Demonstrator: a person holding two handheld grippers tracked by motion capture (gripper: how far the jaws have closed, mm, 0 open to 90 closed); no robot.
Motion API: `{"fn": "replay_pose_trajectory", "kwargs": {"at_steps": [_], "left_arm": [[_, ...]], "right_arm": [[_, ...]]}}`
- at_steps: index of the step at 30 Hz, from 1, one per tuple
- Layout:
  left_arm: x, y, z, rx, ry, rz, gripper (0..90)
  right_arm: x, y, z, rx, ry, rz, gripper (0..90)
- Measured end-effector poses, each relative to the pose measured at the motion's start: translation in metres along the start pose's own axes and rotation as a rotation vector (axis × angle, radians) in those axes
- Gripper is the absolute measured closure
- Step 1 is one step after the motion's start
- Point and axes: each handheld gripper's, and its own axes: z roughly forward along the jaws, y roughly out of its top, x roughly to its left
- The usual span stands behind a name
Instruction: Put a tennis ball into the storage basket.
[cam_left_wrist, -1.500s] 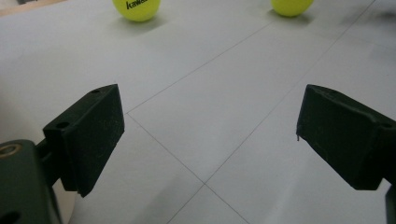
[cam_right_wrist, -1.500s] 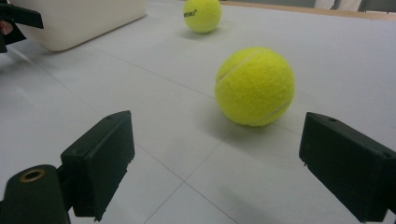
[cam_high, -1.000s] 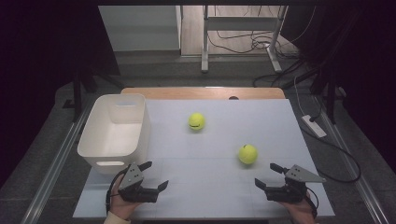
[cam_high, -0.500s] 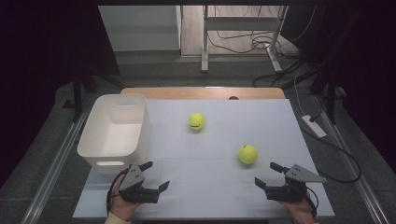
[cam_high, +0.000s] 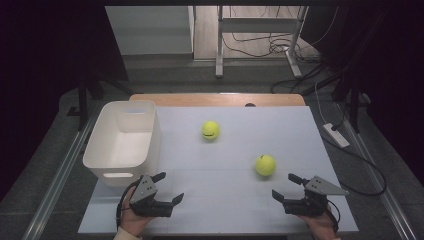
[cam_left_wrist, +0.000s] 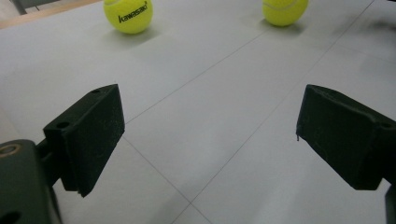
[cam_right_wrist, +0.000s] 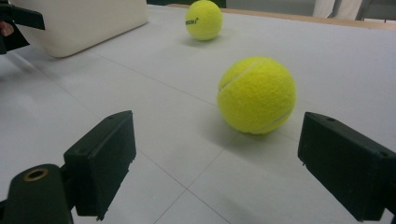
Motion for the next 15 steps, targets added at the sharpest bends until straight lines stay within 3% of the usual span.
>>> {"fn": "replay_pose_trajectory", "kwargs": {"at_steps": [15], "left_arm": [[-0.008,0.014,0.009,0.023,0.002,-0.015,8.3]], "right_arm": [[0.000,0.001,0.002,-0.004,0.006,-0.003,11.4]]}}
